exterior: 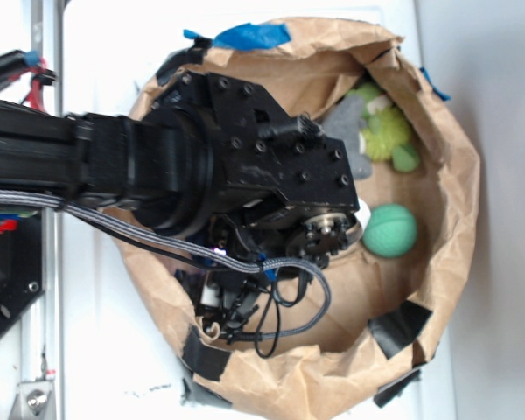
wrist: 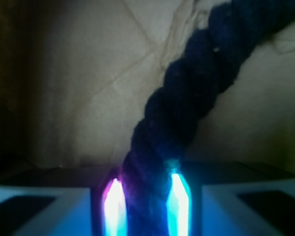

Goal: Grab the blue rope.

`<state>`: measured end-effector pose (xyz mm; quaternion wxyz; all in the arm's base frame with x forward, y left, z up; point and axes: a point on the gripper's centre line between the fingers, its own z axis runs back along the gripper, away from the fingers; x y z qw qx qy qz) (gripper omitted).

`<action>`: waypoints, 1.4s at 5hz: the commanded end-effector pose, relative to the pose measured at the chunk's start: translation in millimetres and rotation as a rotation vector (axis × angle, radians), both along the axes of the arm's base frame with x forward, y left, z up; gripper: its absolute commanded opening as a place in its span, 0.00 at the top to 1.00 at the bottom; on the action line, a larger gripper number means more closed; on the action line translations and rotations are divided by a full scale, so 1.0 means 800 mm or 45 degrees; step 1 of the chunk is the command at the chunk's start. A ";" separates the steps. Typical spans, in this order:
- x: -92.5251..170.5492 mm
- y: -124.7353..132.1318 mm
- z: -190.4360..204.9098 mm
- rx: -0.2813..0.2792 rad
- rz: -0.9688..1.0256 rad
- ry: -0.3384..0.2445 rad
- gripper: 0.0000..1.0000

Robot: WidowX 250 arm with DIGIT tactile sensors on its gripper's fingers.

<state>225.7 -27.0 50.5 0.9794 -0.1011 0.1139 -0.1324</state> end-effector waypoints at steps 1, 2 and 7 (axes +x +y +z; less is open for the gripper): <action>0.035 0.032 0.088 -0.053 0.328 -0.204 1.00; 0.048 0.036 0.127 -0.093 0.504 -0.253 1.00; 0.041 0.066 0.200 0.018 0.716 -0.374 1.00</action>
